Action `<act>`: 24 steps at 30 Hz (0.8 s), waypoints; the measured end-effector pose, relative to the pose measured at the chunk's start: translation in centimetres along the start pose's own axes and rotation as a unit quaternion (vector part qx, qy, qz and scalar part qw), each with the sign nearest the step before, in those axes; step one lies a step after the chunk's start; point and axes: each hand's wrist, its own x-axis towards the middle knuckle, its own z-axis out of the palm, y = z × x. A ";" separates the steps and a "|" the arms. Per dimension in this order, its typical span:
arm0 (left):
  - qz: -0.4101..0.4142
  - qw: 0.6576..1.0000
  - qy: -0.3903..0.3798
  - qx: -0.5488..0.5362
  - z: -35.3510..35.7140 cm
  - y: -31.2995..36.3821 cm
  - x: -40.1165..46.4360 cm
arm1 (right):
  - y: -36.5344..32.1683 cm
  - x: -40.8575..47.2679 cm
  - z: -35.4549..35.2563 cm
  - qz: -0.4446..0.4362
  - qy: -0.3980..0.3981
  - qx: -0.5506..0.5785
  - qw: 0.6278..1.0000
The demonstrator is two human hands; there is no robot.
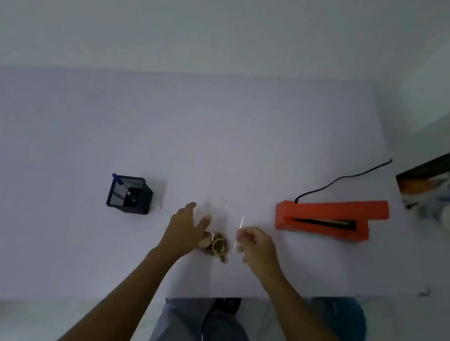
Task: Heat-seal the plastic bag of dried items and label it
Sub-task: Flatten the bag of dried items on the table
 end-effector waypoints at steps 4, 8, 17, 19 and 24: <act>-0.045 0.998 -0.034 -0.029 1.9 -1.5 -0.4 | 3.0 0.3 1.2 0.052 0.016 0.006 0.998; -0.046 0.998 -0.032 -0.041 2.8 -1.4 -0.6 | 3.2 0.9 2.5 0.052 -0.011 -0.001 0.999; 0.024 0.998 0.012 -0.058 1.0 -3.2 -1.5 | 3.0 0.8 2.3 -0.050 -0.001 0.041 0.998; 0.061 0.996 0.013 -0.066 0.3 -3.5 -1.8 | 2.8 0.3 2.3 -0.064 0.003 0.065 0.996; 0.115 0.990 -0.014 -0.084 -1.0 -4.9 -1.7 | 3.2 -0.3 3.0 -0.101 0.004 0.041 0.994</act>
